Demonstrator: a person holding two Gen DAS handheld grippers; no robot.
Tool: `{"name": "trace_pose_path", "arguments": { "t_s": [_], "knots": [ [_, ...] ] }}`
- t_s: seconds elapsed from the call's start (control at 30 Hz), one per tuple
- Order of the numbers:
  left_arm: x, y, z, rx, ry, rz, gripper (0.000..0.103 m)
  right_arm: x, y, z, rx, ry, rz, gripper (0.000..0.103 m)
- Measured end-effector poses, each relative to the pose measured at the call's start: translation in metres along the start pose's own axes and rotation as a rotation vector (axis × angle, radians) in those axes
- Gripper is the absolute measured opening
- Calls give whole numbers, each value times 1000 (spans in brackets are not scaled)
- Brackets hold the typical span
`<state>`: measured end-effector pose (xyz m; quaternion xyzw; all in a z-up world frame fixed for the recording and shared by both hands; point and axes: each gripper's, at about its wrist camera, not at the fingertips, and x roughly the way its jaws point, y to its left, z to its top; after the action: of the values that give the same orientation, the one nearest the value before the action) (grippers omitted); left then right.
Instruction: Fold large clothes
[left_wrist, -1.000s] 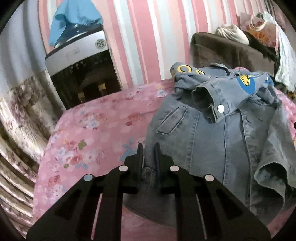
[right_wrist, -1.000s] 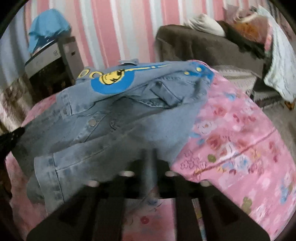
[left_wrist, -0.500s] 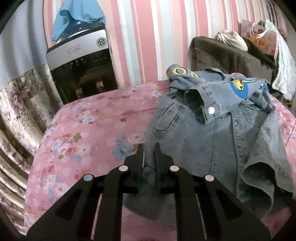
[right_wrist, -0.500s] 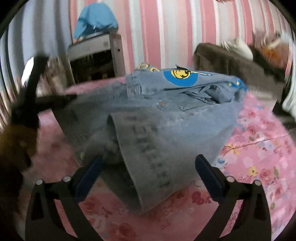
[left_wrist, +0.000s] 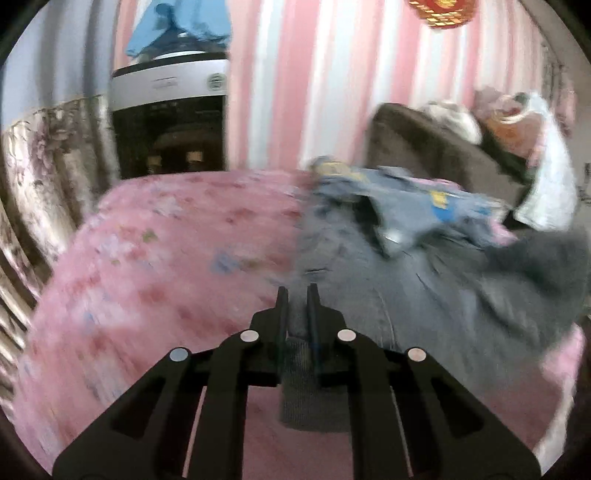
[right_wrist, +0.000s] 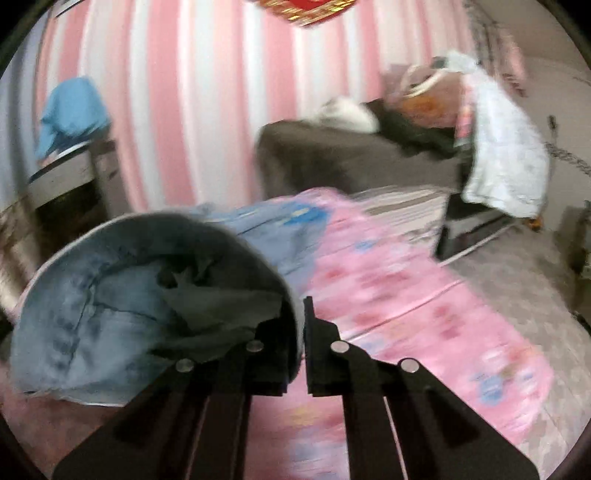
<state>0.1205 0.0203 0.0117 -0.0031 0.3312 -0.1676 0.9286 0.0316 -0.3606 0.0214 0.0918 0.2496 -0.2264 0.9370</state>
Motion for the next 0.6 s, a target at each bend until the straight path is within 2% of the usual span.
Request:
{"name": "trace_pose_path", "arguments": {
  "t_s": [0.07, 0.13, 0.17, 0.2, 0.23, 0.27, 0.3, 0.33, 0.37, 0.4, 0.47, 0.53, 0.6],
  "knots": [
    [-29, -35, -23, 17, 14, -79, 2, -6, -26, 3, -1, -16, -68, 6],
    [-42, -56, -46, 8, 64, -156, 2, 7, -48, 4, -43, 37, -81, 9],
    [-41, -59, -51, 12, 84, -152, 2, 13, -63, 1, -30, 76, -50, 19],
    [-38, -58, -55, 17, 97, -125, 3, 19, -72, -1, -12, 106, -36, 43],
    [-35, -55, -57, 17, 109, -95, 6, 23, -83, -1, 10, 135, -12, 54],
    [-31, -48, -54, 6, 130, -72, 13, 22, -93, 1, 32, 140, 30, 64],
    [-31, -41, -49, -13, 126, -56, 41, 20, -96, 4, 33, 133, 37, 69],
    [-34, -33, -40, -32, 99, -28, 75, 16, -97, 11, 9, 113, 42, 70],
    [-37, -29, -30, -37, 66, -3, 82, 11, -92, 15, -17, 90, 46, 73],
    [-39, -24, -15, -34, 19, 34, 86, 7, -84, 22, -67, 61, 57, 75],
    [-33, -18, 10, -1, -31, 91, 87, -2, -67, 32, -198, 37, 125, 75],
    [-25, -14, 33, 10, -72, 140, 89, -20, -51, 41, -384, 28, 210, 75],
    [-15, -7, 57, 8, -110, 167, 90, -35, -45, 43, -490, 18, 268, 75]
  ]
}}
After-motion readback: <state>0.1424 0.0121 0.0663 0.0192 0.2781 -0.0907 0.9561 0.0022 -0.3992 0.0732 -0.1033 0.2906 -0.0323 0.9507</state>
